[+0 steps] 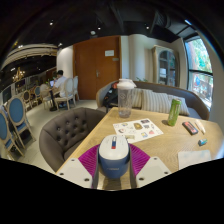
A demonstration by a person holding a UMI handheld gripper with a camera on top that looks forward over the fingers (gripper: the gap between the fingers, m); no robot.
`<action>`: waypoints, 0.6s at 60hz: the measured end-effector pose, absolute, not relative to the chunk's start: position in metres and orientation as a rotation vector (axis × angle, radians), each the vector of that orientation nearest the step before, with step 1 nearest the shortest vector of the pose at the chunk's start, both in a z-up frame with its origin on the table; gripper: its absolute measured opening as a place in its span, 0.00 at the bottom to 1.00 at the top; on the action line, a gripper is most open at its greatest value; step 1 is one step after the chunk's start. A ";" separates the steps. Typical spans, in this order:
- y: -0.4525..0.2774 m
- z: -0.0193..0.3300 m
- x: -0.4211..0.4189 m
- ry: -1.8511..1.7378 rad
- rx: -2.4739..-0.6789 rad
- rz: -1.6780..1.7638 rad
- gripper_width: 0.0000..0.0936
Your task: Arrange mouse
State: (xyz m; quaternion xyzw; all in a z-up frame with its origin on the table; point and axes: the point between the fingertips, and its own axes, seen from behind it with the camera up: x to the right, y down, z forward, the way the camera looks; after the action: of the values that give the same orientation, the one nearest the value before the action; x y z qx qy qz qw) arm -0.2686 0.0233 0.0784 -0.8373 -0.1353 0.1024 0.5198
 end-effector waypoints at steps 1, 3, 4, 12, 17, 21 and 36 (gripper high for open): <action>0.020 0.091 -0.264 -0.335 -1.990 0.248 0.46; 0.015 0.116 -0.252 -0.353 -1.948 0.244 0.46; 0.013 0.129 -0.244 -0.352 -1.923 0.237 0.46; 0.014 0.189 -0.124 -0.272 -1.813 0.044 0.46; 0.014 0.179 -0.050 -0.182 -1.851 -0.031 0.46; 0.015 0.148 0.003 -0.148 -1.906 -0.060 0.46; 0.014 0.012 0.098 0.024 -2.172 -0.098 0.46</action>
State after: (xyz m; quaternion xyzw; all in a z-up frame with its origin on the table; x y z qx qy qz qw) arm 0.0985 0.0139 0.0122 -0.8844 0.0097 -0.0397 0.4650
